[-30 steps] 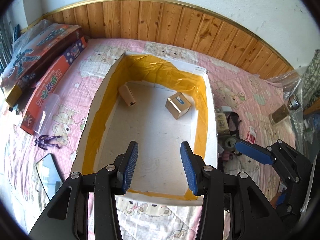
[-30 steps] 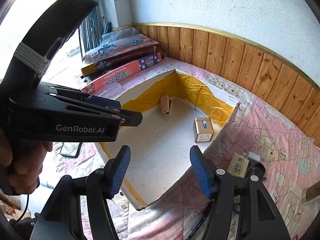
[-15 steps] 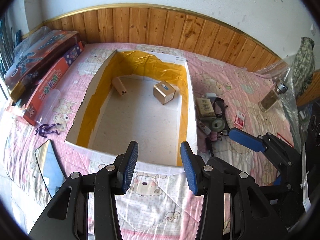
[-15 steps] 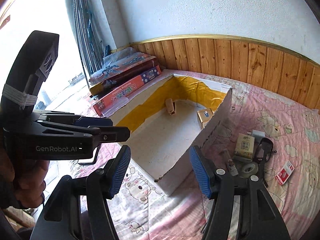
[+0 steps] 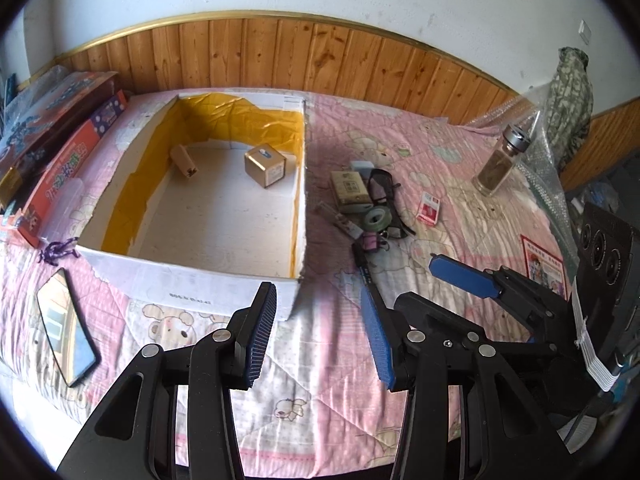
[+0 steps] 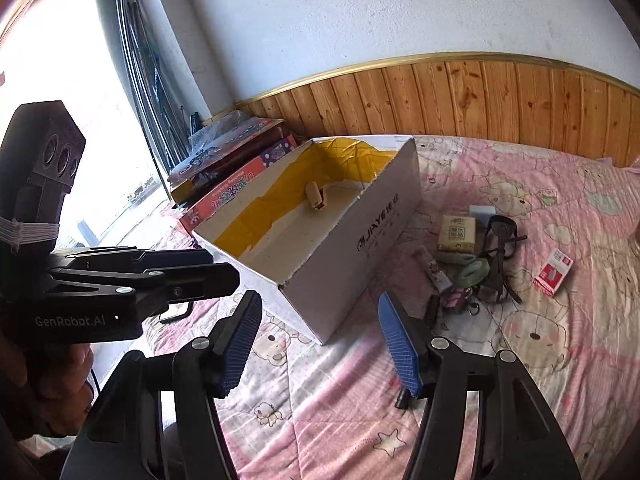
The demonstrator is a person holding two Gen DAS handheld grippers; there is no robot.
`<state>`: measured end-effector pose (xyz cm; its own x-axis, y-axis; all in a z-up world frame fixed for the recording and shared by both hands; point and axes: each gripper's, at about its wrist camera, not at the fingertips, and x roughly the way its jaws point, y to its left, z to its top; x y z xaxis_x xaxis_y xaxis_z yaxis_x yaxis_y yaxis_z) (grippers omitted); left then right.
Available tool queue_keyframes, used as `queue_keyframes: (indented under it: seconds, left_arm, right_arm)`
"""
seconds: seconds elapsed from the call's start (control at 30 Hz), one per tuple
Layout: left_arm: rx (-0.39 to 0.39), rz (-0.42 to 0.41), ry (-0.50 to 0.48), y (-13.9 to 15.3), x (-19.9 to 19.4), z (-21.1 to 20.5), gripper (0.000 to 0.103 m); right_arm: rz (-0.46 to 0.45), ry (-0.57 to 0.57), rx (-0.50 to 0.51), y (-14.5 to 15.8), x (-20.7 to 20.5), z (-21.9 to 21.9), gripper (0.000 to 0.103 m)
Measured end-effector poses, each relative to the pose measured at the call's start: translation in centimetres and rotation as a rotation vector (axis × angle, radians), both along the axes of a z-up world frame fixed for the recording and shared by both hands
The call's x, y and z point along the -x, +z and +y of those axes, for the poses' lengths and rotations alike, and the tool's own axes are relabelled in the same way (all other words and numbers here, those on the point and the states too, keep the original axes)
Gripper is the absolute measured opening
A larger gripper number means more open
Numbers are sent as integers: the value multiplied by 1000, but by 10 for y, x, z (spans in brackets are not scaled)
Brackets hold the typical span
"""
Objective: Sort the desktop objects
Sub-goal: 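Grasp the black marker with the left tool while the right tool grasps the red-white staples box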
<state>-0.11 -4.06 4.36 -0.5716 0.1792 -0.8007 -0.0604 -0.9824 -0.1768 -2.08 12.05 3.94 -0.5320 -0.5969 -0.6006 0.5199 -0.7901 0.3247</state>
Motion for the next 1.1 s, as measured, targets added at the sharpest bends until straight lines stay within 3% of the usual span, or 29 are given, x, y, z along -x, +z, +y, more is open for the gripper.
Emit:
queue_keyframes:
  seconds: [0.2, 0.33, 0.53, 0.9, 1.1]
  left_arm:
    - [-45, -69, -52, -26, 3, 26, 46]
    - [-71, -139, -81, -52, 14, 45, 46]
    - [-95, -233, -106, -95, 36, 73, 46]
    - [-53, -292, -65, -144, 80, 88, 44]
    - [-68, -294, -61, -158, 89, 83, 44]
  right_arm:
    - [-89, -114, -39, -35, 7, 41, 45]
    - [-154, -201, -56, -58, 21, 67, 39]
    - [-202, -289, -67, -75, 50, 99, 40]
    - [-290, -455, -94, -98, 149, 132, 40]
    - [-317, -527, -160, -122, 200, 130, 55]
